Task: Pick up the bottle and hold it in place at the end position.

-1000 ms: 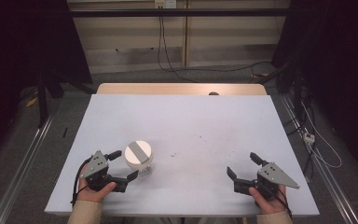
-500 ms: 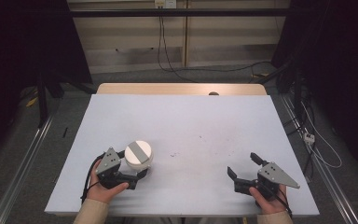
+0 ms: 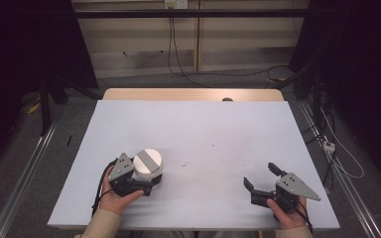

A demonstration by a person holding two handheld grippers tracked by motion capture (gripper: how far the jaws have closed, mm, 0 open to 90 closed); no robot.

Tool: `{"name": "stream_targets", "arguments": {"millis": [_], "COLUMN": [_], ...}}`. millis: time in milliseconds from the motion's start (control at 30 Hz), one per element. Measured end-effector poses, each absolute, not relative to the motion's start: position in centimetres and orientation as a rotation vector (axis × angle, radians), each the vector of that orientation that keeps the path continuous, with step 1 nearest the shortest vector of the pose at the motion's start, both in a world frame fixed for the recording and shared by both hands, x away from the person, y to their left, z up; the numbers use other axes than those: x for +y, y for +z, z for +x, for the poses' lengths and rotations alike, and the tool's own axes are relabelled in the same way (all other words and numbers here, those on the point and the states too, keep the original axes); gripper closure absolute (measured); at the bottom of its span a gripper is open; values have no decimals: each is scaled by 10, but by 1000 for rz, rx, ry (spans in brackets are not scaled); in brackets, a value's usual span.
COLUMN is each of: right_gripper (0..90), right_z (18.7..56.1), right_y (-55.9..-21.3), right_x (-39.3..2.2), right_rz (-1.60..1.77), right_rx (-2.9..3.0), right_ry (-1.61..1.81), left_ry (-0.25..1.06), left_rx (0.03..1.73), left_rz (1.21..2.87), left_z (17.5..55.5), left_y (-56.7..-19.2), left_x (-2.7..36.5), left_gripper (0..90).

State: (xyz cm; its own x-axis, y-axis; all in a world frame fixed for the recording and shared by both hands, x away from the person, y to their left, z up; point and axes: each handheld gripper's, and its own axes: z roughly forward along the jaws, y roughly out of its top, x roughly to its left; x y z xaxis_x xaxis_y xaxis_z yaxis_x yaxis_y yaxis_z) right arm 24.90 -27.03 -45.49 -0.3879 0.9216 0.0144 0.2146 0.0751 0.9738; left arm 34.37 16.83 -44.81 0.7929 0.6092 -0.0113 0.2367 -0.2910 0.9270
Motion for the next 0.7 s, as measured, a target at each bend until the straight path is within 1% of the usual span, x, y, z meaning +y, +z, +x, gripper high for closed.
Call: {"name": "stream_targets", "arguments": {"millis": [167, 200, 233, 500, 633, 700], "right_gripper": [26, 26, 27, 28, 29, 30], "right_z": [249, 249, 249, 252, 252, 253], "right_y": [-454, -454, -455, -455, -454, -455], "right_x": [-271, -271, -271, -270, -271, -271], "right_rz": [1138, 1137, 1136, 1133, 1127, 1127], "right_rx": [1688, 1689, 1692, 1699, 1699, 1698], "right_ry": [1351, 1350, 1346, 1342, 1344, 1346], "left_ry": [421, 446, 440, 440, 469, 472], "left_rx": [635, 625, 623, 610, 603, 618], "left_rz": [1872, 1880, 1887, 1874, 1884, 1859], "left_z": [344, 345, 345, 346, 347, 348], "left_y": [-449, -450, -450, -451, -449, -449], "left_x": [163, 162, 161, 158, 157, 158], "left_gripper": [95, 118, 138, 178, 182, 183]}}
